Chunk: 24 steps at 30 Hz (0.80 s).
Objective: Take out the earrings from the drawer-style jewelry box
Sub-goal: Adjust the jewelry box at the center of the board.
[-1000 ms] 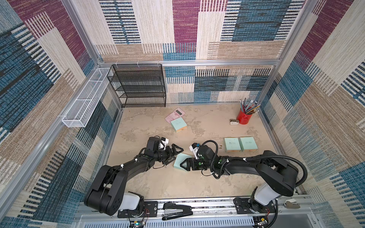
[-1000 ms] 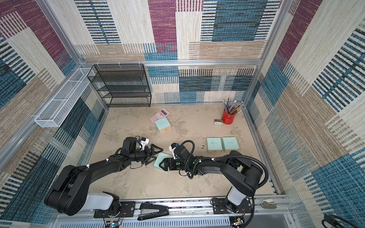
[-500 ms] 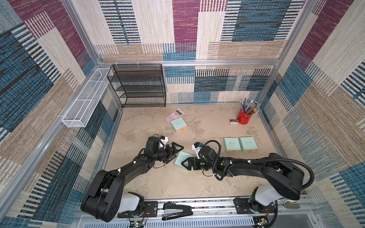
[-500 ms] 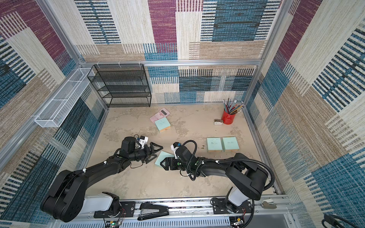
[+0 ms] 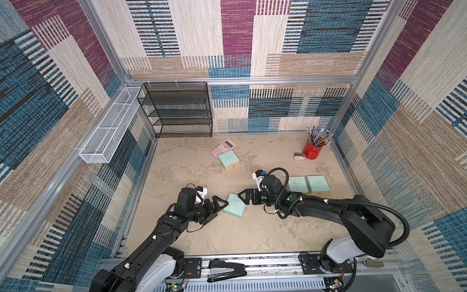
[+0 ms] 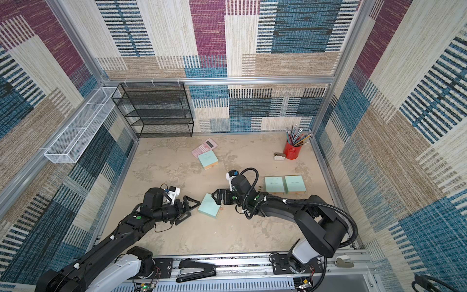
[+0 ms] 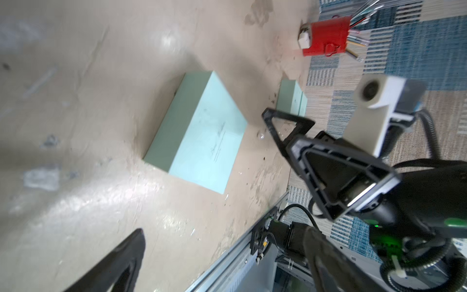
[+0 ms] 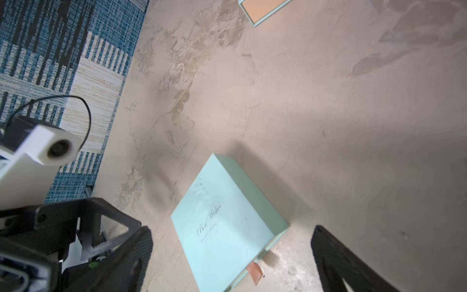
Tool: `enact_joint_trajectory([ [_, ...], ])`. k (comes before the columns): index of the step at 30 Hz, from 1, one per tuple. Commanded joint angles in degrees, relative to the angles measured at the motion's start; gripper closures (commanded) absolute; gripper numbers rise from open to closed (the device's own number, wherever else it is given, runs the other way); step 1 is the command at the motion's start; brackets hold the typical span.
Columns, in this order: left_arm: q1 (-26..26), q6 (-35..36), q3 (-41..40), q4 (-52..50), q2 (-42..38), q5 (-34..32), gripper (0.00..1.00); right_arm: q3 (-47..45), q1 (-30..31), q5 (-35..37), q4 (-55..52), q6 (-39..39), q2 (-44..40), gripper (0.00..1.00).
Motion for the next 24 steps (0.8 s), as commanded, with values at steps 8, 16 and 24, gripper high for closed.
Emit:
enact_joint_trajectory([
  [8, -4.07, -12.57, -3.31, 25.71, 13.03, -2.39, 0.02, -2.57, -0.11, -12.84, 13.72, -1.55, 4.23, 0.0],
  [16, -4.08, -11.66, 1.03, 31.46, 21.26, -4.09, 0.01, -7.3, 2.24, -10.49, 14.05, 0.66, 1.24, 0.0],
  [24, -3.5, -10.13, -0.48, 22.28, 13.63, -8.15, 0.02, 4.31, 5.8, 11.14, -11.36, 2.88, 3.18, 0.01],
])
